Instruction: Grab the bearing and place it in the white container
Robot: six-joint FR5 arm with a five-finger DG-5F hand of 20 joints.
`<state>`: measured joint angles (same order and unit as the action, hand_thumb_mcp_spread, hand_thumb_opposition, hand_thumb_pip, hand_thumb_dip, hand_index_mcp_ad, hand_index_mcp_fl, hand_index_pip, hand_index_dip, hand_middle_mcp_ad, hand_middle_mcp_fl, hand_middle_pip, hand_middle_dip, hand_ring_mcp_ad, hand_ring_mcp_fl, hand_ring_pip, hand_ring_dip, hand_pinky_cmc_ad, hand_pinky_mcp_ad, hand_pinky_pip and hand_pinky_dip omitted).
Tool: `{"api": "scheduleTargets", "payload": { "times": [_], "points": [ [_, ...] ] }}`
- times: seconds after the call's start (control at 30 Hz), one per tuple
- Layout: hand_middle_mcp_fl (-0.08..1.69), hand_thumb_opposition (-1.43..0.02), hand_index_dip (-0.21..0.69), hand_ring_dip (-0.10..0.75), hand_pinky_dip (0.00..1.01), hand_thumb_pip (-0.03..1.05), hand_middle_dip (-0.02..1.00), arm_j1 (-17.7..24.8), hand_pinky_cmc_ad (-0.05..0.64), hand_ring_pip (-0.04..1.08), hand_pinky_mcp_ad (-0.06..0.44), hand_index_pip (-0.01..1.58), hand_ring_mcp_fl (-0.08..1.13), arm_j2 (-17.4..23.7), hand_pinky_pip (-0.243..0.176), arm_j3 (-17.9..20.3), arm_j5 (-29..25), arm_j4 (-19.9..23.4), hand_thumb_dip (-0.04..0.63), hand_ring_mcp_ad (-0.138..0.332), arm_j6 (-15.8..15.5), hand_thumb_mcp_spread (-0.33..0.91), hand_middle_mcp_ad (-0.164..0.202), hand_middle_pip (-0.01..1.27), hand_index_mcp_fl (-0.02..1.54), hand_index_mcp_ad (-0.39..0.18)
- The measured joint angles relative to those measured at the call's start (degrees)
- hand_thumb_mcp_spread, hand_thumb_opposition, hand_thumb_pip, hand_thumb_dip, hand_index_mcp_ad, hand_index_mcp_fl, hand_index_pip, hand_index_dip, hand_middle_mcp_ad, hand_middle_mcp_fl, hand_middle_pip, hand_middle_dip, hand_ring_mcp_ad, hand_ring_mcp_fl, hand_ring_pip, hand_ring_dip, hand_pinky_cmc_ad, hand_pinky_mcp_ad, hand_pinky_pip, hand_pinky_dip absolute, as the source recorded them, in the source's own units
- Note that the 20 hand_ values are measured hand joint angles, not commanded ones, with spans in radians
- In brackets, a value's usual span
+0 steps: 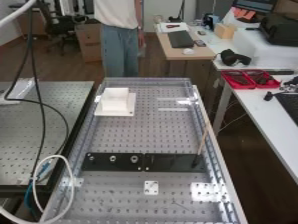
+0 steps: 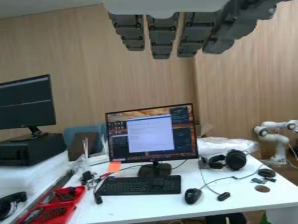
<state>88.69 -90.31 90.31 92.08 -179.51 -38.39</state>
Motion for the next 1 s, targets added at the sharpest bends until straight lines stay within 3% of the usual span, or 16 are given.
{"api": "scheduleTargets", "payload": {
  "times": [0.1,0.17,0.3,0.47,0.63,0.7,0.9,1.0],
  "points": [
    [0.02,0.00,0.012,0.016,0.02,0.01,0.02,0.0,0.045,0.01,0.040,0.01,0.00,0.2,-0.010,0.2,0.1,0.1,0.007,0.072,0.1,0.00,0.059,0.01,0.00,0.012],
    [0.02,-0.01,0.012,0.016,0.02,0.01,0.02,-0.1,0.037,0.01,0.031,0.01,0.00,0.2,-0.010,0.2,0.1,0.1,0.007,0.051,0.1,-0.01,0.058,0.02,0.00,0.014],
    [0.05,-0.29,0.061,0.019,0.08,0.25,0.05,-0.2,0.065,0.04,0.091,0.04,0.00,0.2,-0.014,0.3,0.4,0.2,0.024,0.051,0.3,0.21,0.058,0.08,0.00,0.016],
    [0.05,-0.51,0.138,0.019,0.17,0.24,0.10,-0.4,0.201,0.07,0.209,0.05,0.01,0.2,-0.030,0.4,0.5,0.3,0.021,0.080,0.4,0.24,0.058,0.11,0.00,0.012],
    [0.06,-0.57,0.171,0.019,0.21,0.24,0.13,-0.6,0.274,0.09,0.265,0.07,0.01,-0.1,-0.042,0.3,0.7,0.3,0.024,0.105,0.5,0.24,0.058,0.12,0.00,0.014],
    [0.06,-0.59,0.175,0.021,0.21,0.24,0.14,-0.6,0.286,0.11,0.269,0.07,0.00,-0.1,-0.042,0.3,0.8,0.3,0.021,0.126,0.5,0.24,0.058,0.12,0.00,0.014],
    [0.06,-0.62,0.185,0.021,0.23,0.24,0.14,-0.7,0.333,0.11,0.290,0.07,0.00,-0.1,-0.061,0.4,0.9,0.4,0.023,0.127,0.6,0.24,0.058,0.13,0.02,0.016],
    [0.06,-0.62,0.185,0.017,0.23,0.24,0.14,-0.7,0.335,0.10,0.295,0.07,0.00,-0.1,-0.058,0.6,0.9,0.5,0.024,0.140,0.7,0.24,0.073,0.12,0.02,0.012]
  ]
}}
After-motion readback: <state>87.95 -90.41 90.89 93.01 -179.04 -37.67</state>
